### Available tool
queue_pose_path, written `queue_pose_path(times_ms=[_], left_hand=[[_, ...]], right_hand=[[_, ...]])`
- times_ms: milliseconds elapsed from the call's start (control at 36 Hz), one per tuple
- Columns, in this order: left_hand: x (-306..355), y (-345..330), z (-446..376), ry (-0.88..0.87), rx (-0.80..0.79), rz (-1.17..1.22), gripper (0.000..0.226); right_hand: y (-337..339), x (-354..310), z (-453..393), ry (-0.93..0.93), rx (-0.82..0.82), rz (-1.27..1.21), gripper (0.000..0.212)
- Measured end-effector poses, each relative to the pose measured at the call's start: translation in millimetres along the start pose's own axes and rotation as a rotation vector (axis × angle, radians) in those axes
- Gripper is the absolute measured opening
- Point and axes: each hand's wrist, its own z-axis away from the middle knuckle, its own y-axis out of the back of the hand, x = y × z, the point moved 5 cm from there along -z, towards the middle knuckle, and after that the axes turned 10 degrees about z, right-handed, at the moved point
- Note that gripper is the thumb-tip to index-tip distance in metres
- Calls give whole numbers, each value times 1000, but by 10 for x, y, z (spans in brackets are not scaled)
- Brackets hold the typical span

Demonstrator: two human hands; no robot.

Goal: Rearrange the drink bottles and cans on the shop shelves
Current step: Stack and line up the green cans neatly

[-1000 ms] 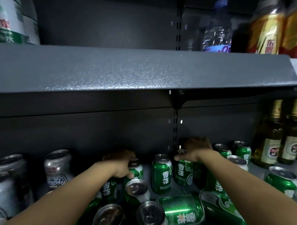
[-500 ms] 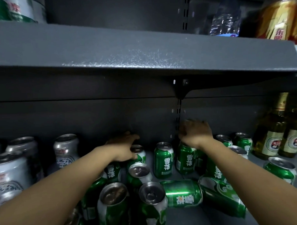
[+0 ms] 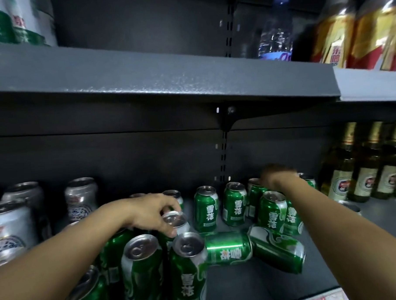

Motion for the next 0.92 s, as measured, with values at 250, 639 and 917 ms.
queue_pose_path(times_ms=[250,639,917], left_hand=[[145,48,-44,57,-81,-17,61],[74,626,275,45,281,540,35],[-3,1103,417,58,528,586,33]], right_hand=[[-195,25,218,154,-298,192,88],[729,-1363,847,688,-188,-1088,30],[932,-1956,946,759,-65,-1044,66]])
